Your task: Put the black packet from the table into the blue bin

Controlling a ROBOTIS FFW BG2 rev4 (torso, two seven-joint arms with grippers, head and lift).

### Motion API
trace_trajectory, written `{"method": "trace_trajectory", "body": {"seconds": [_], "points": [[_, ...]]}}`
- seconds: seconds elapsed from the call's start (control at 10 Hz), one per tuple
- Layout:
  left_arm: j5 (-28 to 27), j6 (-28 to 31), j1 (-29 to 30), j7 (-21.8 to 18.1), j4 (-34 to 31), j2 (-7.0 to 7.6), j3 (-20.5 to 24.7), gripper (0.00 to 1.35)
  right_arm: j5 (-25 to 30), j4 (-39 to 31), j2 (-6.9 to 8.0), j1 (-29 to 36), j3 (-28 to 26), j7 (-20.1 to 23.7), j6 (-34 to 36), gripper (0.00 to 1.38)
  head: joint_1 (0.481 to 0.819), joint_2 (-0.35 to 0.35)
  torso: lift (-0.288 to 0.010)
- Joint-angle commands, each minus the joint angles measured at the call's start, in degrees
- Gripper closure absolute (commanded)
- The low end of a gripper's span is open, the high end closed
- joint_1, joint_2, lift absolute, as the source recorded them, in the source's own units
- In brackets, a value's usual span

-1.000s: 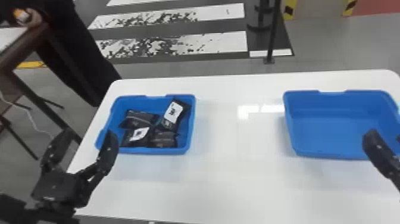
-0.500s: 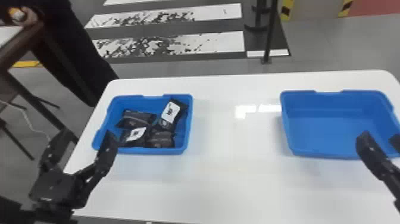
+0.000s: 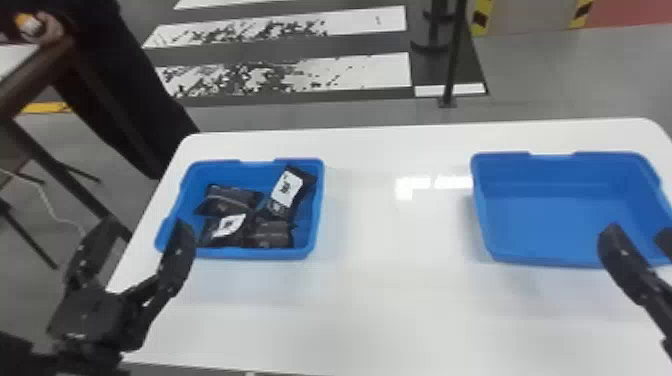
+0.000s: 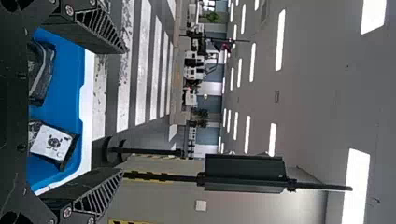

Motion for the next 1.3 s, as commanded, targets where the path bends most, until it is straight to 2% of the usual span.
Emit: {"method": "trace_trajectory", "body": {"seconds": [0.0,1.2], "points": [[0.13,0.37,0.0,0.0,-0.15,0.0,0.0,0.13,-0.03,0.06,0.05,0.14,-0.01,0.0,0.0,0.51,0.695,0.155,-0.11],[0.58,1.64,0.0,0.08,-0.71,0.0,-0.23,0.13,1.11,-1.91,0.05,1.12,-0.01,-0.7,0.0,0.51,0.695,0.151,-0.11]]}}
